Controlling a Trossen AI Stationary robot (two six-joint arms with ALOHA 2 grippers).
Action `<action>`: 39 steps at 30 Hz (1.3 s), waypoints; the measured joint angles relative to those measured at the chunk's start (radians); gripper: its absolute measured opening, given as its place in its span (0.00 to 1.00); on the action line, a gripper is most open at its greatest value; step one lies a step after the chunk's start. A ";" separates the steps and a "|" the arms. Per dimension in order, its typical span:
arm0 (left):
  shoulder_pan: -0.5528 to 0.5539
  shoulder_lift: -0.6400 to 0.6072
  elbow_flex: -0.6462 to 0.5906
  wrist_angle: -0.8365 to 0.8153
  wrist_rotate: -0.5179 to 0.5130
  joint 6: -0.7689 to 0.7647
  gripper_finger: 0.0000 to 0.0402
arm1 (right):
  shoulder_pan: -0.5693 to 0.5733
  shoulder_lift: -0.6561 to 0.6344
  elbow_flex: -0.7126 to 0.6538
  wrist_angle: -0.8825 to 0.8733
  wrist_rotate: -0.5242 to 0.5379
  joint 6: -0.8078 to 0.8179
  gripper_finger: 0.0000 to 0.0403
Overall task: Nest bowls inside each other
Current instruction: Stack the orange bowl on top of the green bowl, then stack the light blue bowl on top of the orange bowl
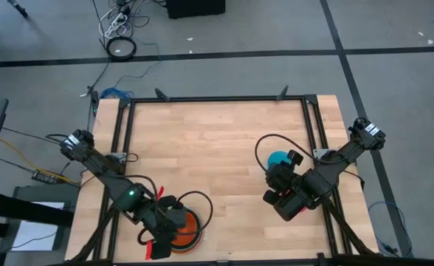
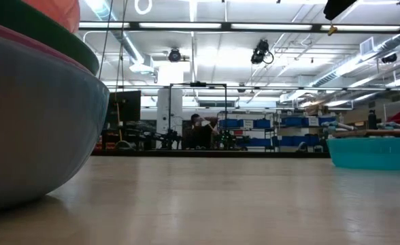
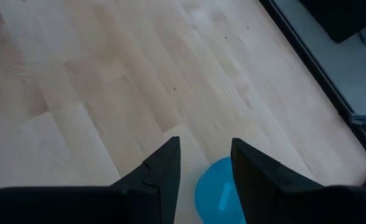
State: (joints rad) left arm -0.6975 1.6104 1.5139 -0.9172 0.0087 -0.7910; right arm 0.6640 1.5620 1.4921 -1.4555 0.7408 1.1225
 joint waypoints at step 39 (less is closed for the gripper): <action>0.068 -0.014 0.000 -0.405 -0.459 0.081 0.32 | -0.500 0.006 -0.405 0.305 -0.449 -0.145 0.43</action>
State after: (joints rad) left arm -0.6296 1.5959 1.5139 -1.3225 -0.4500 -0.7104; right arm 0.1638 1.5684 1.0869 -1.1501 0.2916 0.9772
